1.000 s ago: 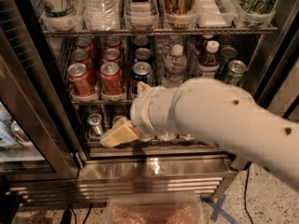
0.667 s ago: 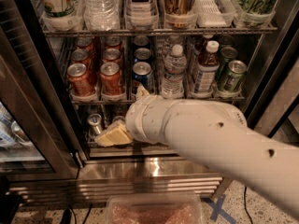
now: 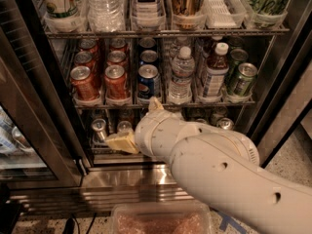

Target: Pick coke can from middle shelf of fridge

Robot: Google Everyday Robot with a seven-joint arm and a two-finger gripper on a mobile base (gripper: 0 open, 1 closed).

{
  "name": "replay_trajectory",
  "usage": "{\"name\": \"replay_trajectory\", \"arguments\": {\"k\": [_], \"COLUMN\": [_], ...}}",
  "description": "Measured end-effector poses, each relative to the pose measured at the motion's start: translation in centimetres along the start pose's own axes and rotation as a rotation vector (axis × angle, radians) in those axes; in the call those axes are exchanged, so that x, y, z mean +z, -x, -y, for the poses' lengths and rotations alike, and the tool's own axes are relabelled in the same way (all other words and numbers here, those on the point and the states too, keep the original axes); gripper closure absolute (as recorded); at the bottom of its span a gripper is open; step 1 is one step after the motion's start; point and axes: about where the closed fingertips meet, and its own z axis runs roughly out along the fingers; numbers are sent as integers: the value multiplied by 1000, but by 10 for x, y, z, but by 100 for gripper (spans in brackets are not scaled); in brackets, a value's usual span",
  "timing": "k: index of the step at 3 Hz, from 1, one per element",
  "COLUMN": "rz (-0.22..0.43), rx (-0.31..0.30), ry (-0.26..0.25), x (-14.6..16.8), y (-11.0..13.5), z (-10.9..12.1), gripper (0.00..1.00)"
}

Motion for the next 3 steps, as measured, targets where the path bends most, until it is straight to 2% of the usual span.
{"name": "replay_trajectory", "arguments": {"k": [1,2,3], "rz": [7,7,34], "rx": [1,1,21], "ry": [-6,-6,-42], "x": [0,0,-3], "y": [1,1,-3], "z": [1,1,2], "gripper": [0,0,0]}}
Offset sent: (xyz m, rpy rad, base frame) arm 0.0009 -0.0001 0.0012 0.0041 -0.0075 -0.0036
